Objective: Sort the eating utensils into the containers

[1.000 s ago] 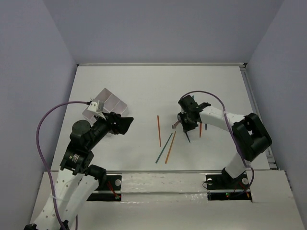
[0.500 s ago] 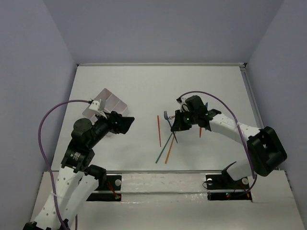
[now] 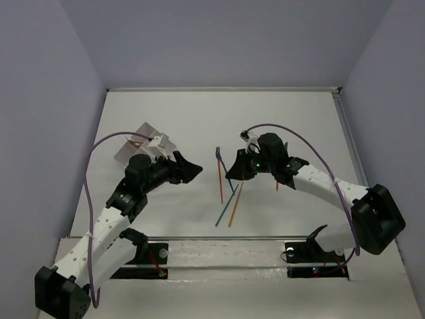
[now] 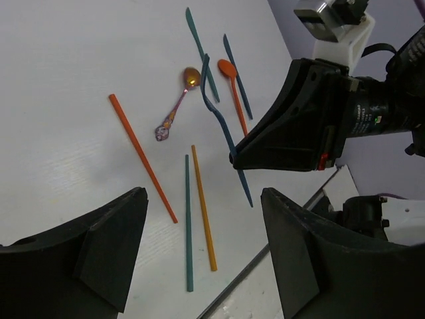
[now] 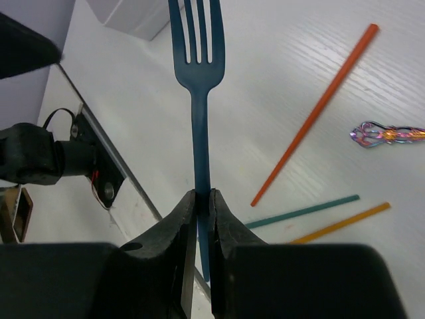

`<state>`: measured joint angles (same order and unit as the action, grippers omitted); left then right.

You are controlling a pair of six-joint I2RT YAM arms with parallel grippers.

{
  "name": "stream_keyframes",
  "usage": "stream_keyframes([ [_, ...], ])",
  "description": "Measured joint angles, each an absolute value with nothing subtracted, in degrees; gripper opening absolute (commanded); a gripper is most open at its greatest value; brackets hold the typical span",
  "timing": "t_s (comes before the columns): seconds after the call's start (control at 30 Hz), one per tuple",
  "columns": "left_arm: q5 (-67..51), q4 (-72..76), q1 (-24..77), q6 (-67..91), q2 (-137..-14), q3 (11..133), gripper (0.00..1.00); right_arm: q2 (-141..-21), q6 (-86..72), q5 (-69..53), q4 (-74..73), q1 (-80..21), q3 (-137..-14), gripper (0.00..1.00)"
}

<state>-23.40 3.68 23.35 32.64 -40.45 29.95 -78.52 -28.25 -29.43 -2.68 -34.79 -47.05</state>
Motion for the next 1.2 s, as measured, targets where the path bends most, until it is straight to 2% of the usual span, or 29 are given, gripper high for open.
stream_keyframes([
  [0.23, -19.20, 11.55, 30.52, 37.04, -48.66, 29.93, 0.78, -77.58, -26.98, -25.56, -1.65, -40.66, -48.05, 0.07],
  [0.33, -17.08, 14.61, 31.90, 38.13, -51.77, 29.98, 0.75, -77.58, -26.59, -24.29, -1.65, -41.36, -48.05, 0.07],
  [0.43, -14.48, 16.14, 33.30, 38.63, -54.63, 30.02, 0.66, -77.58, -26.30, -23.44, -1.65, -41.65, -48.05, 0.07],
  [0.6, -10.28, 16.86, 35.07, 38.54, -59.09, 31.35, 0.62, -77.58, -25.61, -22.90, -1.63, -42.54, -48.05, 0.07],
  [0.8, -7.38, 18.28, 36.51, 37.41, -63.35, 35.31, 0.36, -77.58, -25.26, -22.90, -1.19, -43.62, -47.83, 0.07],
  [0.87, -6.59, 18.46, 37.12, 36.88, -64.90, 36.62, 0.20, -77.56, -25.26, -22.92, -1.13, -43.66, -47.77, 0.07],
  [0.97, -5.32, 18.61, 37.50, 35.94, -66.85, 37.54, 0.06, -77.17, -25.28, -22.68, -0.60, -43.57, -47.13, 0.07],
  [1.03, -4.60, 18.37, 37.67, 35.38, -67.99, 37.54, 0.06, -76.60, -25.26, -22.20, -0.56, -43.57, -46.54, 0.07],
  [1.07, -4.38, 18.33, 37.78, 35.33, -68.31, 37.54, 0.06, -76.49, -25.28, -22.00, -0.54, -43.57, -46.30, 0.09],
  [1.1, -4.05, 18.11, 37.93, 35.24, -68.49, 37.54, 0.06, -76.44, -25.28, -21.85, -0.49, -43.55, -46.00, 0.21],
  [1.17, -2.96, 17.74, 38.20, 35.09, -68.40, 37.56, 0.06, -76.42, -25.30, -21.80, -0.49, -43.55, -45.82, 0.37],
  [1.2, -2.22, 17.39, 38.28, 34.96, -68.18, 37.65, 0.06, -76.25, -25.32, -21.76, -0.12, -43.55, -45.63, 0.50],
])
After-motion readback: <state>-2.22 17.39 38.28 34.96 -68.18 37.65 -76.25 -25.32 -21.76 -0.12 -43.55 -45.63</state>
